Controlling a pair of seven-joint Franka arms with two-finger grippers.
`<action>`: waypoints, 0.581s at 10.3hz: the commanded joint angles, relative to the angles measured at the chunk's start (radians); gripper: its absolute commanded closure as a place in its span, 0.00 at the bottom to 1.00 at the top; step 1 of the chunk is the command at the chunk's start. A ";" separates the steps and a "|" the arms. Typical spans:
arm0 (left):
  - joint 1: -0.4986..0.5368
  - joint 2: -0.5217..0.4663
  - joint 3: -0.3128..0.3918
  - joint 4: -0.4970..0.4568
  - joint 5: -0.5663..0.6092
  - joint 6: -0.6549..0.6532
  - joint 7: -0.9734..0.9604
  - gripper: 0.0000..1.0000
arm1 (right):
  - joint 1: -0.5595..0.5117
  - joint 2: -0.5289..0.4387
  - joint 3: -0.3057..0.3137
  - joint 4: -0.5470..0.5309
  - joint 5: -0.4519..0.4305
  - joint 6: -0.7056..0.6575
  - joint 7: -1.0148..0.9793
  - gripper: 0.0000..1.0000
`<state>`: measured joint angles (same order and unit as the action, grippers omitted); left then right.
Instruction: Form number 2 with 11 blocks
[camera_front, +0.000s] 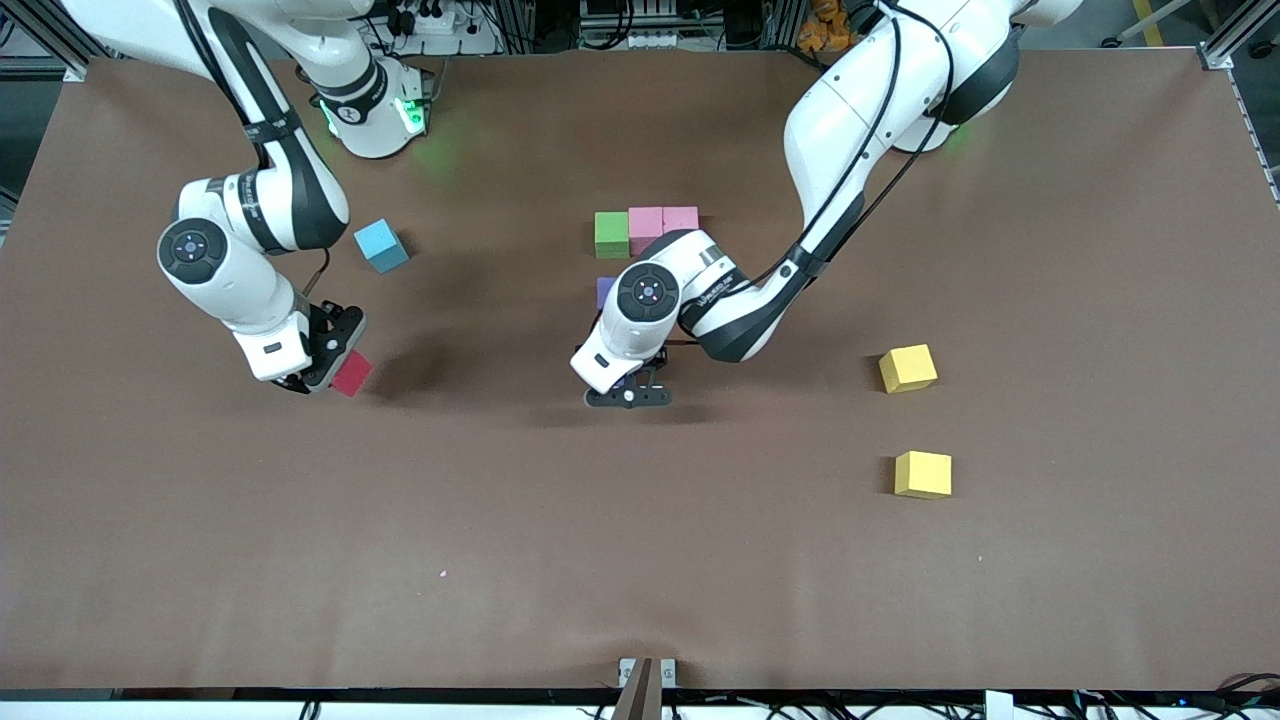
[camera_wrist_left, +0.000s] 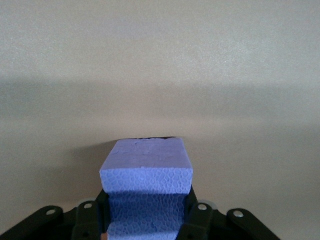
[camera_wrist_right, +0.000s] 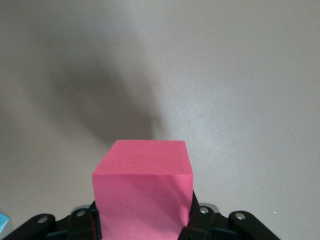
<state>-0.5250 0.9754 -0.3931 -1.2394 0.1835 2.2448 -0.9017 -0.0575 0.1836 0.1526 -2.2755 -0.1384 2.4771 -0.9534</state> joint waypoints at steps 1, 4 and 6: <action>0.003 -0.006 0.013 0.001 0.019 -0.010 0.024 0.81 | -0.001 -0.022 0.005 -0.004 0.016 -0.020 0.002 0.67; -0.003 -0.001 0.013 0.001 0.016 -0.010 0.026 0.81 | -0.002 -0.021 0.005 -0.006 0.017 -0.020 0.004 0.67; -0.007 0.000 0.013 0.001 0.008 -0.010 0.023 0.81 | -0.001 -0.022 0.005 -0.006 0.017 -0.020 0.004 0.67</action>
<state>-0.5220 0.9748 -0.3880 -1.2379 0.1836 2.2443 -0.8890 -0.0575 0.1835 0.1526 -2.2755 -0.1380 2.4752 -0.9534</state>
